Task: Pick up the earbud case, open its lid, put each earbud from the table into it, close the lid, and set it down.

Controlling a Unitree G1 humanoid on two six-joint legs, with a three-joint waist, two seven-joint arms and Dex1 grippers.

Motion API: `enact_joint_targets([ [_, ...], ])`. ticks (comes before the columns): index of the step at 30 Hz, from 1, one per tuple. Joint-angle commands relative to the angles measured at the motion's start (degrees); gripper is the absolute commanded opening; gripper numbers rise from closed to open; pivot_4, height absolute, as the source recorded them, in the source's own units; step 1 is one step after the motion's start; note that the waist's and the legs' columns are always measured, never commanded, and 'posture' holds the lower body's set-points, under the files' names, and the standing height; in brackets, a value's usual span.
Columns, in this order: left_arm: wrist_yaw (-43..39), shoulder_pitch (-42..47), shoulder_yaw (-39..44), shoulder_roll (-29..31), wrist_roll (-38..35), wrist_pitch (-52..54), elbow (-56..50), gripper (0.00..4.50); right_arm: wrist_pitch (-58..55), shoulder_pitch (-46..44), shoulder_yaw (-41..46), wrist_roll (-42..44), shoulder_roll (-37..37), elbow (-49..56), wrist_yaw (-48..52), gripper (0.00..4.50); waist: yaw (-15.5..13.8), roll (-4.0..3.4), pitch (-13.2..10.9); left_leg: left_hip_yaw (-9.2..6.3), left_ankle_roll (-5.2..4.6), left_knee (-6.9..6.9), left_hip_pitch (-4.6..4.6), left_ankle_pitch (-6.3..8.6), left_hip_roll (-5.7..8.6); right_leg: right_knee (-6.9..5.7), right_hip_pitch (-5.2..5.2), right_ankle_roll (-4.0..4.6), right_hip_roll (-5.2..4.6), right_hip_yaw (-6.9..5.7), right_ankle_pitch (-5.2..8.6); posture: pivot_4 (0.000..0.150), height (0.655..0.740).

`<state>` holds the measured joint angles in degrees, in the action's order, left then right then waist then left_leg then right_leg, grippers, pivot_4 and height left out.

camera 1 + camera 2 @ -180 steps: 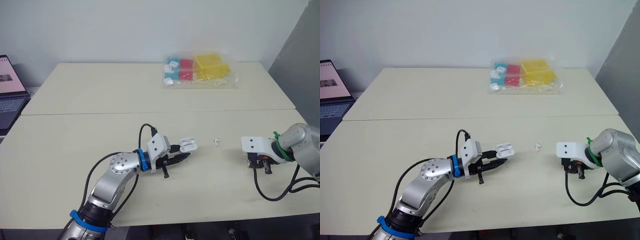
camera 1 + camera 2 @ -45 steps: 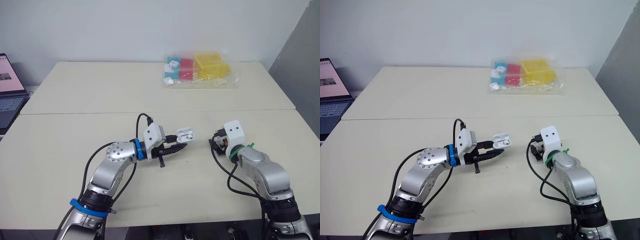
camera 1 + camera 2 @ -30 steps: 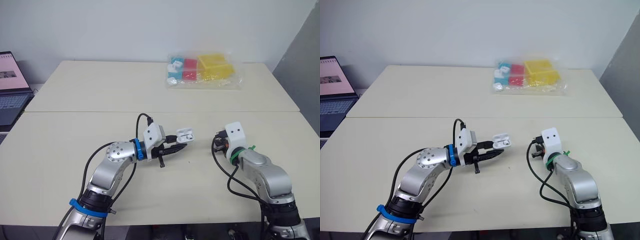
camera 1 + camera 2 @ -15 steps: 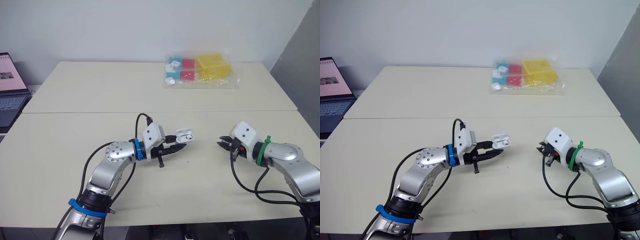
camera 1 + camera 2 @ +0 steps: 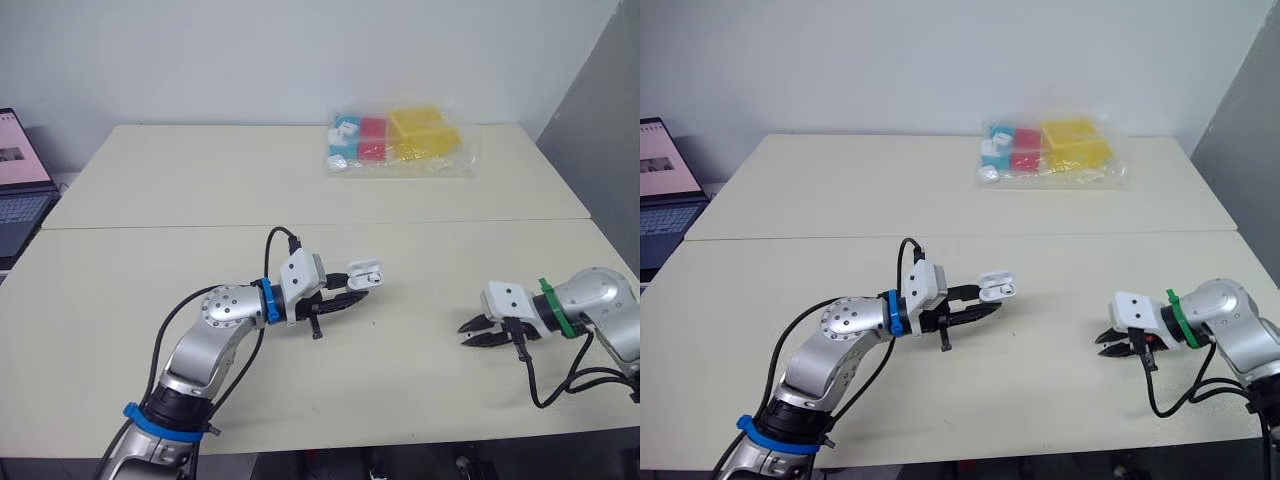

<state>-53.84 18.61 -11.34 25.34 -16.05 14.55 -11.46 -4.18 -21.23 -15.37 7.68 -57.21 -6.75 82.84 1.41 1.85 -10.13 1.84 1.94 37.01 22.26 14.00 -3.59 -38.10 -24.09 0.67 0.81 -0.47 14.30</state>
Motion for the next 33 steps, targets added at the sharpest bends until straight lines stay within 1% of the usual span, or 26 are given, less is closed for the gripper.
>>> enact_joint_targets([
  [1,0.4,-0.1,1.2,0.4,-1.2,-0.2,-2.9,0.81,1.6,-1.8,0.3,-1.0,0.4,-1.9,1.6,0.43,0.0,0.00,0.0,0.01,0.00,0.00,0.00,0.00,0.00,0.00,0.00,0.00,0.00,0.01,0.00,0.150,0.7400],
  [4,0.5,-0.4,1.2,0.6,-1.3,0.0,-3.2,0.81,1.6,-2.1,0.7,-1.2,1.0,-2.4,1.5,0.43,0.0,0.00,0.0,0.02,0.00,0.01,0.00,0.00,0.00,0.00,0.01,0.00,-0.01,0.03,0.00,0.150,0.7400],
  [7,0.7,-0.6,1.1,0.6,-1.4,0.3,-3.7,0.81,1.5,-1.8,1.1,-1.2,1.2,-2.2,1.5,1.48,0.0,0.00,0.0,0.02,0.00,0.02,-0.05,0.00,0.00,-0.04,0.03,0.00,-0.01,0.02,0.00,0.150,0.7400],
  [10,1.1,-1.3,0.9,0.6,-1.6,0.7,-4.3,0.81,5.1,-1.2,1.6,-1.5,1.2,-2.1,1.2,2.48,0.0,0.00,0.0,0.04,0.00,0.01,-0.15,0.00,0.00,-0.07,0.07,0.00,-0.01,0.05,-0.01,0.150,0.7400],
  [13,1.3,-1.8,0.8,0.5,-1.7,1.1,-4.8,0.81,4.8,-1.1,2.8,0.0,0.7,-0.1,1.8,3.63,0.0,0.00,0.0,0.05,0.00,0.01,-0.19,0.00,0.00,-0.09,0.08,0.00,-0.01,0.06,0.00,0.150,0.7400],
  [16,1.5,-2.3,0.8,0.3,-1.7,1.5,-5.4,0.81,0.8,-0.8,5.7,3.0,-0.3,3.9,1.6,3.65,0.0,-0.01,0.0,0.05,0.01,0.00,-0.19,0.00,-0.01,-0.09,0.07,0.00,-0.01,0.06,0.00,0.150,0.7400],
  [18,1.8,-2.6,0.9,0.2,-1.9,1.7,-5.6,0.81,-5.6,-0.3,8.2,5.8,-1.1,8.3,0.2,3.65,0.0,-0.01,0.0,0.05,0.01,-0.01,-0.18,0.00,-0.01,-0.09,0.07,0.00,-0.01,0.07,0.00,0.150,0.7400],
  [20,2.0,-2.8,1.0,0.1,-1.9,1.9,-5.8,0.81,-8.5,0.8,9.8,6.7,-2.3,11.5,-0.6,3.65,-0.1,-0.01,0.0,0.04,0.01,-0.01,-0.18,0.00,-0.01,-0.08,0.08,0.00,-0.02,0.07,0.00,0.150,0.7400],
  [23,2.7,-3.4,0.9,-0.1,-2.0,2.2,-6.3,0.81,-17.6,3.4,13.3,8.0,-3.7,19.3,-5.7,3.65,-0.3,-0.01,0.0,0.04,0.01,-0.01,-0.17,0.00,-0.01,-0.06,0.08,0.00,-0.04,0.05,0.00,0.150,0.7400],
  [25,3.1,-3.7,0.9,-0.4,-1.9,2.1,-6.2,0.81,-24.7,5.6,13.1,3.0,-6.4,26.6,-11.2,3.65,-0.4,-0.04,0.0,0.05,0.01,-0.01,-0.17,0.00,-0.01,-0.07,0.07,0.00,-0.04,0.07,0.00,0.150,0.7400],
  [27,3.5,-4.0,0.8,-0.8,-1.9,2.1,-6.0,0.81,-34.3,6.0,11.7,3.4,-7.9,32.1,-13.6,3.65,-0.5,-0.04,0.0,0.04,0.01,-0.01,-0.15,0.00,0.00,-0.08,0.05,0.00,-0.07,0.06,0.00,0.150,0.7400],
  [29,3.6,-4.2,0.7,-0.9,-1.9,2.0,-5.9,0.81,-40.2,5.4,11.0,4.9,-7.7,34.8,-15.1,3.65,-0.4,-0.03,0.0,0.05,0.02,-0.01,-0.17,0.00,-0.02,-0.08,0.06,0.00,-0.07,0.07,0.00,0.150,0.7400],
  [33,3.9,-4.8,-0.2,-1.5,-1.2,1.3,-5.7,0.81,-48.7,3.2,4.5,1.4,-8.8,36.1,-18.6,3.65,-0.4,-0.03,0.0,0.05,0.01,0.01,-0.20,0.00,0.00,-0.10,0.07,0.00,-0.07,0.06,0.00,0.150,0.7400],
])
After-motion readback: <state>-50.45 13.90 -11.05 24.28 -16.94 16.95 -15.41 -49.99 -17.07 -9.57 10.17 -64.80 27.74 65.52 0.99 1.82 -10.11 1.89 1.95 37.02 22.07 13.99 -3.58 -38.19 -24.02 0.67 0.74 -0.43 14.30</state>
